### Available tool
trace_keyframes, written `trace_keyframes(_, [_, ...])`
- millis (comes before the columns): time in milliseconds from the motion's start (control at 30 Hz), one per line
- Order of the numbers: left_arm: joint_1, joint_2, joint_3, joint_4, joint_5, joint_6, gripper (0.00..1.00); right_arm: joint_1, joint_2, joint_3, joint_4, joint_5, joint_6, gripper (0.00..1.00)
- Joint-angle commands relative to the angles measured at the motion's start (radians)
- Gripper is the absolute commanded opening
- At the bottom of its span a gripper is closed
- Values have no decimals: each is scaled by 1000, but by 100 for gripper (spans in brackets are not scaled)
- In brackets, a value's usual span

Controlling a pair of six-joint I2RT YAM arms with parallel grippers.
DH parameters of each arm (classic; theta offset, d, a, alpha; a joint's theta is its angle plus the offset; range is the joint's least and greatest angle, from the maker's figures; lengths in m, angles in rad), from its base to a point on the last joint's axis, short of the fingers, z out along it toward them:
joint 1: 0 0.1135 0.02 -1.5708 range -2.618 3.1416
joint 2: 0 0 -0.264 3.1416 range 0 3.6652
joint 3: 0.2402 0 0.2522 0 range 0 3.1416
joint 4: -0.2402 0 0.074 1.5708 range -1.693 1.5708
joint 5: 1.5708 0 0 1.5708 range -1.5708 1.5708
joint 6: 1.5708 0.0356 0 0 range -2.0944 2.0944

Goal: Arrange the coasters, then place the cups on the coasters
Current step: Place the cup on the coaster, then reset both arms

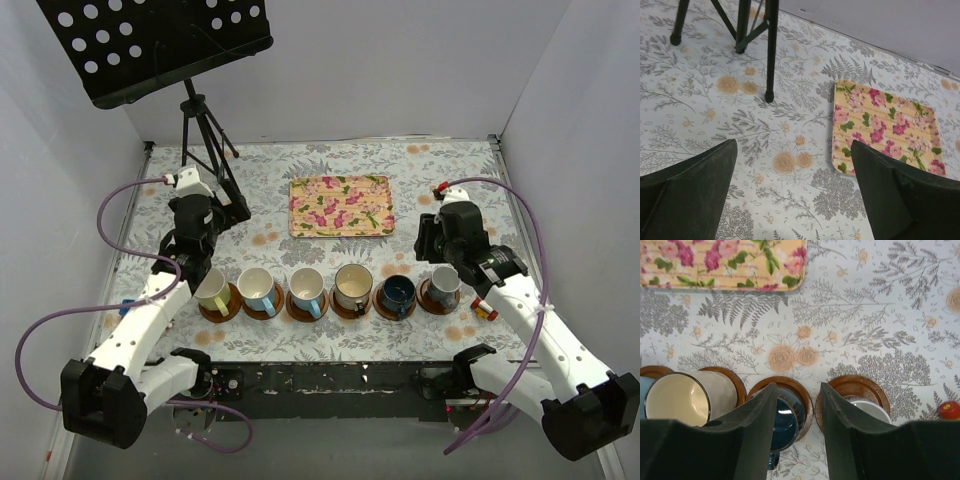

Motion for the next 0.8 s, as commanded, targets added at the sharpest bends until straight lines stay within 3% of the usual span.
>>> trace_keyframes(0, [5, -61, 29, -19, -156, 9, 98, 1, -45, 62, 171, 23, -40, 48])
trace_keyframes(467, [3, -287, -81, 133, -170, 85, 98, 1, -324, -111, 506, 134, -218, 49])
trace_keyframes(767, [5, -328, -103, 164, -203, 95, 98, 1, -351, -132, 531, 132, -253, 49])
